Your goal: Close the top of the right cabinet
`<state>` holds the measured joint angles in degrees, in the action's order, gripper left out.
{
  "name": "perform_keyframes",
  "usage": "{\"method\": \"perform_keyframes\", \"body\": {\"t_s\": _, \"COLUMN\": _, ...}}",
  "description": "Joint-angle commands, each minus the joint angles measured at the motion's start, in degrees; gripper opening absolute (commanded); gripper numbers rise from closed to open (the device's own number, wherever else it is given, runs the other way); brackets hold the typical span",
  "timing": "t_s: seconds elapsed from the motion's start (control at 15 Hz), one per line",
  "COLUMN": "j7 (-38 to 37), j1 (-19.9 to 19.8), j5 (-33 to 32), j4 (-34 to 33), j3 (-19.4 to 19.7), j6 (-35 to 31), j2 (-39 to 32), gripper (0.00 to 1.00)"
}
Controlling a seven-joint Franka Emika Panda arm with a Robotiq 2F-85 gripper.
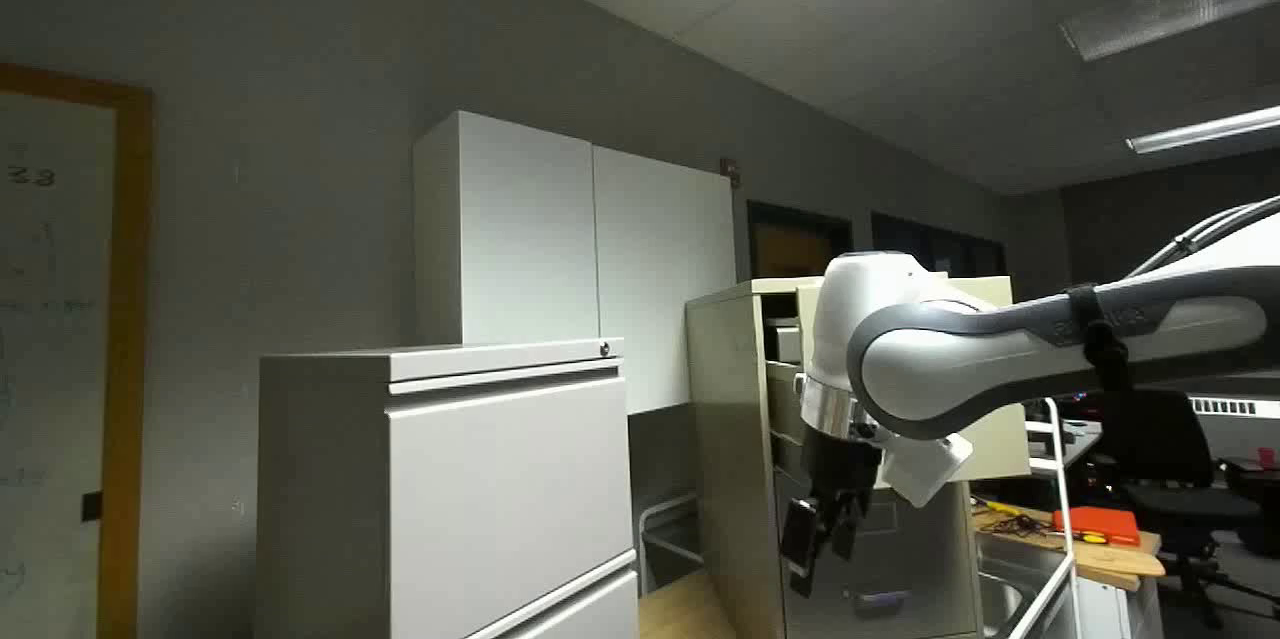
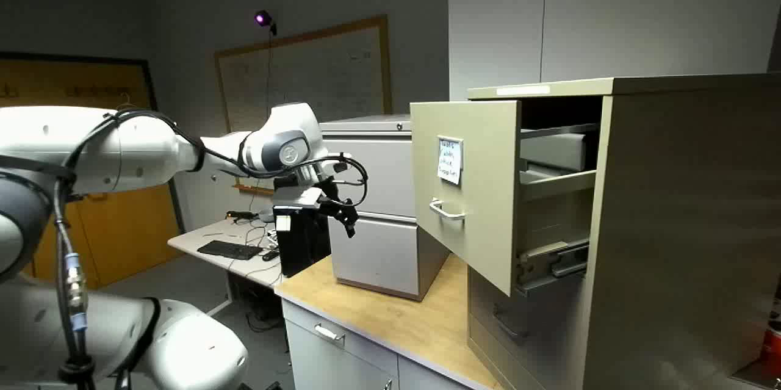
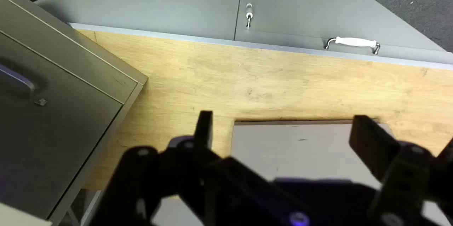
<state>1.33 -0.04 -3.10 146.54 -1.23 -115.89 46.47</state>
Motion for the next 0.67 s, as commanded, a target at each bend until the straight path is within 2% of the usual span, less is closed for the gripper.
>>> {"method": "perform_keyframes", "body": {"t_s": 0.0, "j7": -0.15, "j1": 0.22, "j5": -0.15, "j4": -0.15, "j3": 0.16, "j6": 0.08, "j2": 0.01, "gripper": 1.0}}
{"method": "perform_keyframes", "body": {"t_s": 0.6, "j7": -2.08, "j1": -1.11, "j5": -2.06, "j4": -1.27, "j3": -1.21, "j6": -1.51, "j2": 0.58, "gripper": 1.0}}
